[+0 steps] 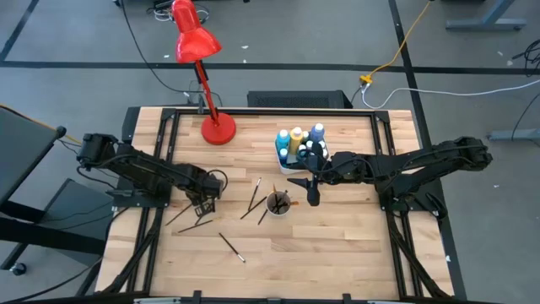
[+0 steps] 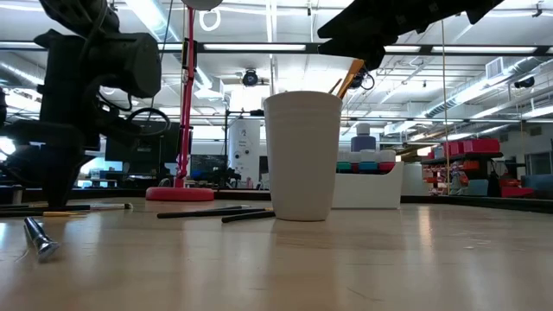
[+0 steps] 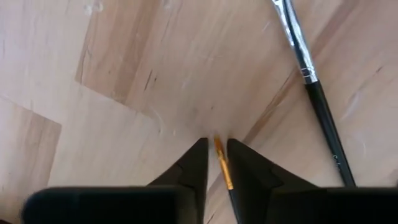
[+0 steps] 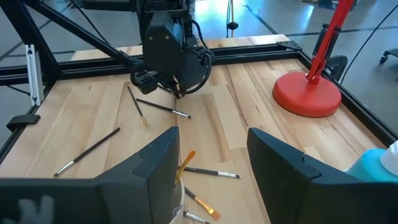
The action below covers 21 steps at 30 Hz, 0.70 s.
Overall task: Pick & Place Paint Supplies
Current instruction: Put the gold paint brush into the white cup
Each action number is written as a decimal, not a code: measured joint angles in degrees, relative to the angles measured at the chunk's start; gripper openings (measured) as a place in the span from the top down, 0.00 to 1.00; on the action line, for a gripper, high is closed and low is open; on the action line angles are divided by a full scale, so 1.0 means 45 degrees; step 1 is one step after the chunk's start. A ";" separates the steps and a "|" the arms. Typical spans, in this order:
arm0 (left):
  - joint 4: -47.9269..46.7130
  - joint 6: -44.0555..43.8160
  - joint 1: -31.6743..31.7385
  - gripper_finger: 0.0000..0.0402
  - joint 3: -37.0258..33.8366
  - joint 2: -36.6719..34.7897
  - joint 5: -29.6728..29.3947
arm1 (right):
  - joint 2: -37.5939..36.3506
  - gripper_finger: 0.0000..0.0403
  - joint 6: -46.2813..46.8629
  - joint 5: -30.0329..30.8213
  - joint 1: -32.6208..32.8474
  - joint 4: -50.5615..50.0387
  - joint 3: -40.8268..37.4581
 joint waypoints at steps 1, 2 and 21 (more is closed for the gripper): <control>0.0017 -0.0045 -0.0005 0.86 0.0000 0.0002 0.0000 | -0.0005 0.52 0.0000 0.0000 0.0004 0.0006 0.0000; 0.0052 -0.0118 -0.0005 0.89 -0.0002 0.0002 0.0010 | 0.0000 0.52 0.0000 0.0000 0.0004 0.0003 0.0000; 0.0204 -0.0158 -0.0170 0.99 0.3838 0.0051 -0.3804 | -0.0004 0.52 -0.0005 0.0000 0.0003 0.0292 0.0000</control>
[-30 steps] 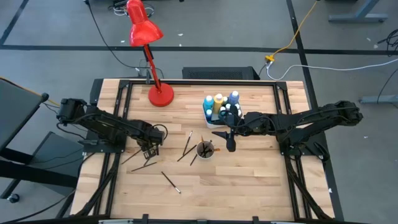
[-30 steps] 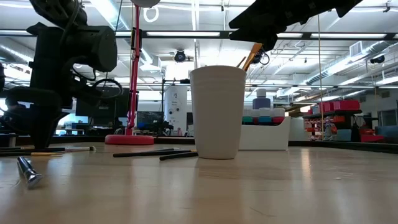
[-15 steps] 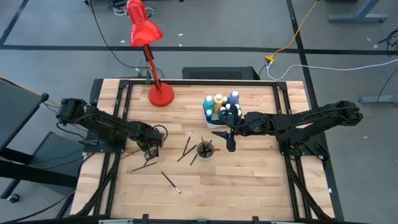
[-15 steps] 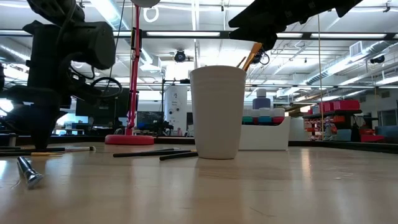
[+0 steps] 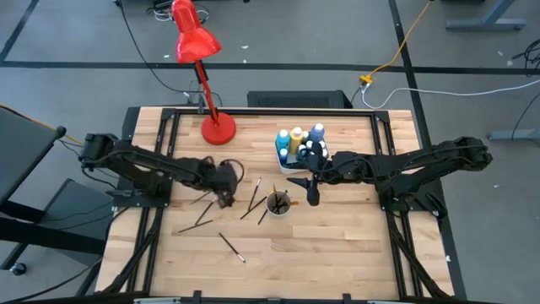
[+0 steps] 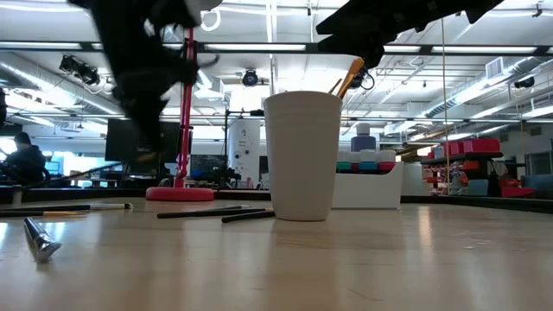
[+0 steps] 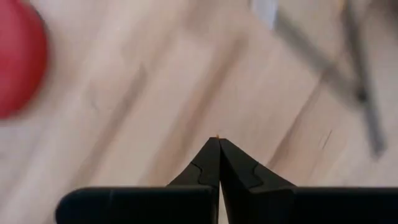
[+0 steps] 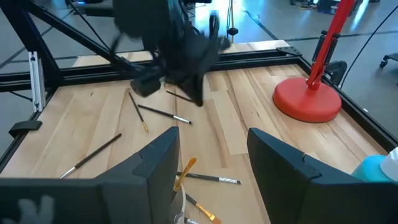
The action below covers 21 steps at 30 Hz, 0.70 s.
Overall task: Pick & Place Paint Supplies
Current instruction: Put the gold paint brush into the white cup
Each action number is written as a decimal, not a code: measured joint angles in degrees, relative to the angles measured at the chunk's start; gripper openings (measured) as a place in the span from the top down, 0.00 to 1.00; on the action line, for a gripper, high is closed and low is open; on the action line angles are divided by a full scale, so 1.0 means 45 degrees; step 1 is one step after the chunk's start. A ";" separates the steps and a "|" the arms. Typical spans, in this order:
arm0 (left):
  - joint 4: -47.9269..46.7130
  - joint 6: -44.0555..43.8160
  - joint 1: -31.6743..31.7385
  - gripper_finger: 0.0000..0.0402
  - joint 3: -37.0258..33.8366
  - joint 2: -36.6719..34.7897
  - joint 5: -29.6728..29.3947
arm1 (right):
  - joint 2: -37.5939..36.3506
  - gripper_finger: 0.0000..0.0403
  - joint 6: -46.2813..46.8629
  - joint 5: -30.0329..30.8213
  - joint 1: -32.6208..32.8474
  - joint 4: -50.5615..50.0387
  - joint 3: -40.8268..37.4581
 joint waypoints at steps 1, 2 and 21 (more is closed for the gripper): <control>0.0016 0.0018 0.0000 0.99 0.0546 0.0007 -0.0460 | 0.0004 0.52 0.0000 0.0000 0.0001 -0.0005 0.0000; 0.0166 0.0076 0.0000 0.99 0.1094 0.0003 -0.1018 | 0.0003 0.52 0.0000 0.0000 0.0001 -0.0005 0.0000; 1.1921 0.7827 -0.1700 0.99 0.3253 0.0019 -0.1731 | 0.0003 0.52 0.0000 0.0000 0.0000 -0.0243 -0.0005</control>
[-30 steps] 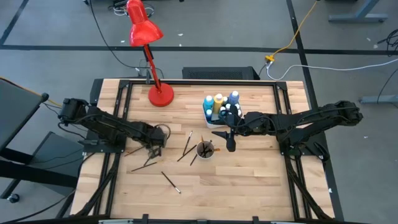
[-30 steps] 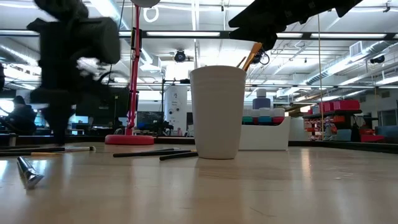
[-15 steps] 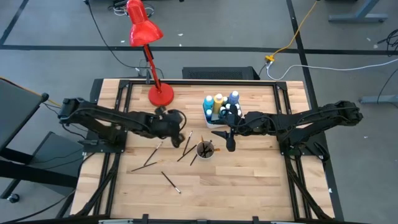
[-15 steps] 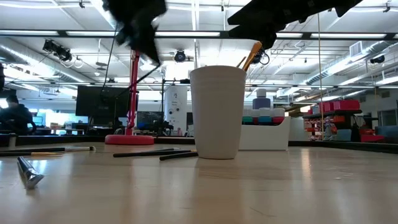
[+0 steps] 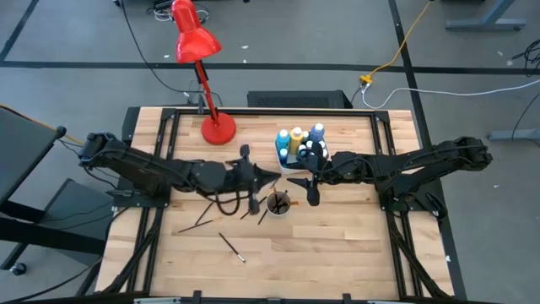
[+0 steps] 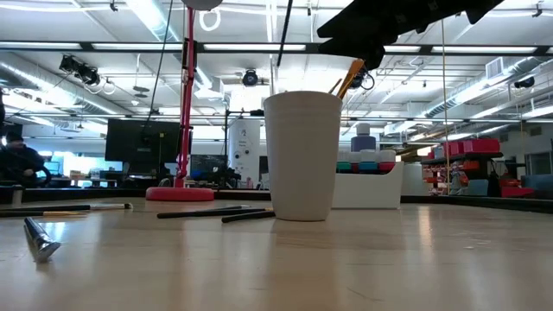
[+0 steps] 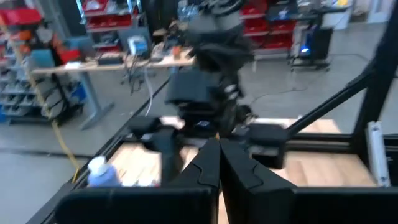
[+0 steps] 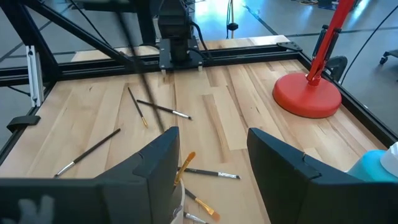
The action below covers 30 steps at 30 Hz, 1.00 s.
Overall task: Pick & Place Paint Supplies
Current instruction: Put the gold paint brush into the white cup
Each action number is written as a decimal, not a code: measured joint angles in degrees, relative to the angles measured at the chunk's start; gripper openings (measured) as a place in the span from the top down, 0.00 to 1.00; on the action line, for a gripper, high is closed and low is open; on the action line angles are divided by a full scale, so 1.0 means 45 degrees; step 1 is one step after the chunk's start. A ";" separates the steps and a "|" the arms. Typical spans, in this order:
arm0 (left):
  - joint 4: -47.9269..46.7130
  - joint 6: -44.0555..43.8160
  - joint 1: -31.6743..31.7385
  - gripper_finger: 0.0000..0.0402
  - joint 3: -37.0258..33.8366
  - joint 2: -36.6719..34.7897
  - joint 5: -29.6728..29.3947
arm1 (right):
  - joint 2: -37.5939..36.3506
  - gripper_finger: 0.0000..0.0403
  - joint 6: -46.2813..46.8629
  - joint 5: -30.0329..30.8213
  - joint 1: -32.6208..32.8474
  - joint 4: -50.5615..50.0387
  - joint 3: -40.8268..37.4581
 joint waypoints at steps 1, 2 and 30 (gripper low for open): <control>0.0141 0.0053 -0.0138 0.99 0.0000 0.0000 0.0008 | -0.0001 0.52 0.0001 0.0000 0.0000 0.0000 0.0000; 0.0148 0.0021 -0.0264 0.99 0.0000 0.0000 0.0044 | 0.0000 0.52 0.0001 0.0000 0.0002 0.0000 0.0000; 0.4197 -0.2446 0.0236 0.98 -0.4478 0.0293 0.1127 | -0.0004 0.52 -0.0311 0.0004 0.0001 0.0039 0.0000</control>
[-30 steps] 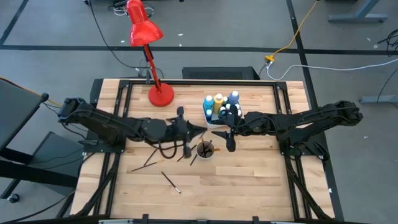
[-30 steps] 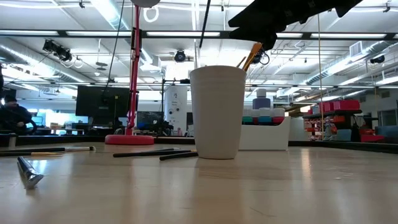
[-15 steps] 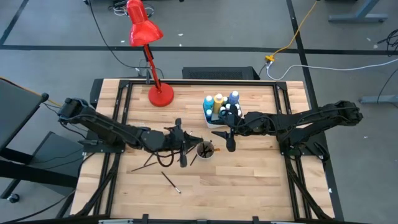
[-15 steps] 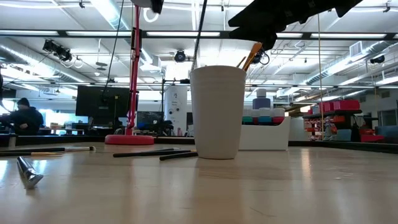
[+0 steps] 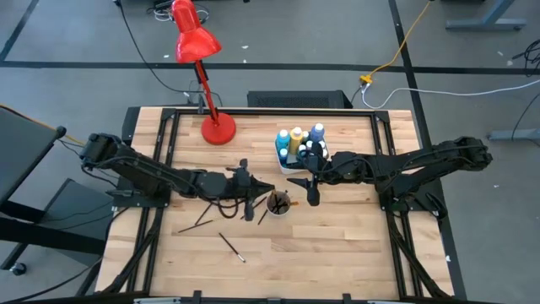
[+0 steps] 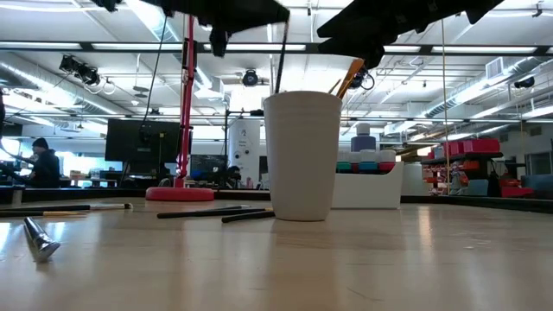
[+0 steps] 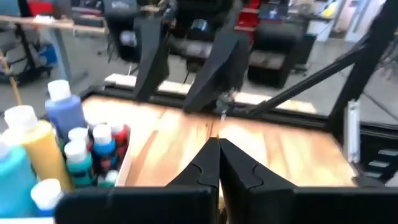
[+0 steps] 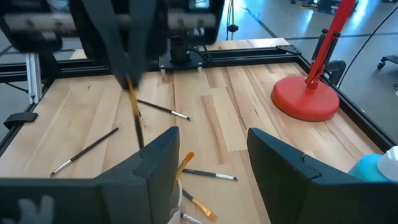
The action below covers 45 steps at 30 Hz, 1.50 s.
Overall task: Pick & Place Paint Supplies
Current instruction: Put the gold paint brush into the white cup, then put the silver paint brush into the white cup
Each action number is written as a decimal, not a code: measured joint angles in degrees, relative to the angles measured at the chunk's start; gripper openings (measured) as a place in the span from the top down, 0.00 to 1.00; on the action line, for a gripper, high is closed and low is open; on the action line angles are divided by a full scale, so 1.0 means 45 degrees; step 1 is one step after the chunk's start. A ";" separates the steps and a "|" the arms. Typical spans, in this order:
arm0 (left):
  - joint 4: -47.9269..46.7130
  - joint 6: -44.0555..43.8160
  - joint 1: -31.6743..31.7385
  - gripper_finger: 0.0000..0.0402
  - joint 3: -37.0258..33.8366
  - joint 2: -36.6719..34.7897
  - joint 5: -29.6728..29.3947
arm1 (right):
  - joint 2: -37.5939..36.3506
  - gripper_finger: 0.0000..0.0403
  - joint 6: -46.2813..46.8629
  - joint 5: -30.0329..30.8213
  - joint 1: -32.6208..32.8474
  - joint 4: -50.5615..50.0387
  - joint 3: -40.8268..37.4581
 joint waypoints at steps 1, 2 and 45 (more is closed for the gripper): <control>-0.0033 -0.0114 0.0015 0.99 0.0011 0.0241 -0.0075 | 0.0000 0.52 0.0000 -0.0004 0.0000 0.0005 0.0000; -0.0175 -0.0251 0.0017 0.99 -0.0020 0.0445 -0.0172 | 0.0004 0.52 0.0000 -0.0004 -0.0004 0.0005 0.0000; -0.0171 0.2518 -0.0722 0.70 0.0077 0.0367 0.0417 | 0.0000 0.52 0.0369 -0.0004 -0.0004 0.0675 0.0000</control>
